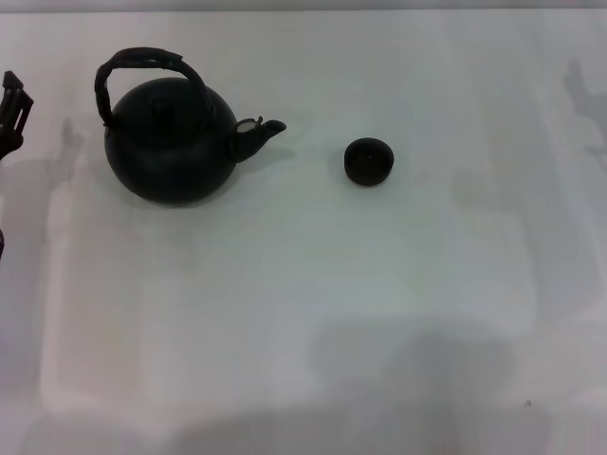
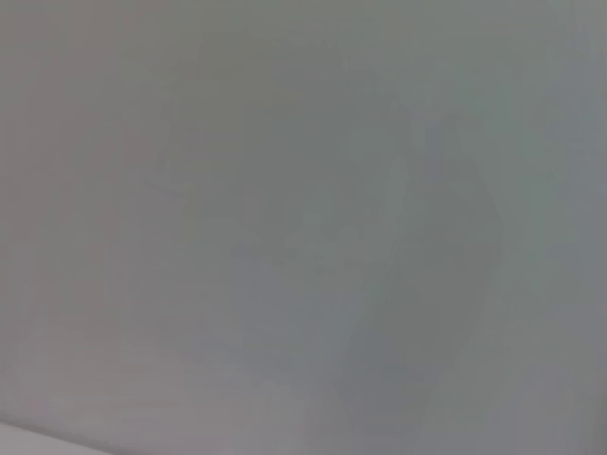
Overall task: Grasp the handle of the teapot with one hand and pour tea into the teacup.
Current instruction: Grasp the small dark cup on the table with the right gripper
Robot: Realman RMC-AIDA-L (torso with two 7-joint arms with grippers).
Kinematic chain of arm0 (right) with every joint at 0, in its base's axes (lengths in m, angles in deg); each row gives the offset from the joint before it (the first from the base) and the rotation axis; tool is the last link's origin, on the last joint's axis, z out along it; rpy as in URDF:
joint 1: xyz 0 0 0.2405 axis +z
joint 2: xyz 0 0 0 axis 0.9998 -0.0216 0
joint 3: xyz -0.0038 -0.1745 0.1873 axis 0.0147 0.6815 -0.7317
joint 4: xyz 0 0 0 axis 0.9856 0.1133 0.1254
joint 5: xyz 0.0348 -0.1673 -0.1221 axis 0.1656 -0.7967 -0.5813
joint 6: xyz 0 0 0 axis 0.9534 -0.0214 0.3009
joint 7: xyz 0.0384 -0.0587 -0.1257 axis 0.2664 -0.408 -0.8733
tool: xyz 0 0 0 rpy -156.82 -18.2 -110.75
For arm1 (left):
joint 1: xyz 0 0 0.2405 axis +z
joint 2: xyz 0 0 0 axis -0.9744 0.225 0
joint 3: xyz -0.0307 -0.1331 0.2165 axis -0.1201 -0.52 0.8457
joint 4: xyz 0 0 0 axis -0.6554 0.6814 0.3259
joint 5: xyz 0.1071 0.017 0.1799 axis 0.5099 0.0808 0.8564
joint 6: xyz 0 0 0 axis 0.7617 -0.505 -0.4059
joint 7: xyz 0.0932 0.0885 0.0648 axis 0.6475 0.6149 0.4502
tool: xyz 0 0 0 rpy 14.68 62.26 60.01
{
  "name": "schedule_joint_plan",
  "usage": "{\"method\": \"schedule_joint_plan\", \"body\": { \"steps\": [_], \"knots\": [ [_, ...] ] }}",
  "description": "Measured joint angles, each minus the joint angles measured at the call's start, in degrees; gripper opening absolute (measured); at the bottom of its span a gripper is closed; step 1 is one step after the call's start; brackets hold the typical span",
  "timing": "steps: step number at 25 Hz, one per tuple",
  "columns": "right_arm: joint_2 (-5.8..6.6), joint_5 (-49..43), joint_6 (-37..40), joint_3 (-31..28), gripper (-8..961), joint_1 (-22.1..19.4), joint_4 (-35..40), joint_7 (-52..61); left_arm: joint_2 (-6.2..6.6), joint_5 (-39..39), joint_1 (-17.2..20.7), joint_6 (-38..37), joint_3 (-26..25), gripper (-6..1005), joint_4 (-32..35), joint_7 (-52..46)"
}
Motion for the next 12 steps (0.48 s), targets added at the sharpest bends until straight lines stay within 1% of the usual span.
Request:
{"method": "schedule_joint_plan", "body": {
  "steps": [12],
  "knots": [
    [0.00, -0.1, -0.4, 0.0, 869, 0.6, 0.2, -0.1, 0.06, 0.0, -0.1, 0.0, 0.0, 890, 0.0, 0.0]
  ]
}}
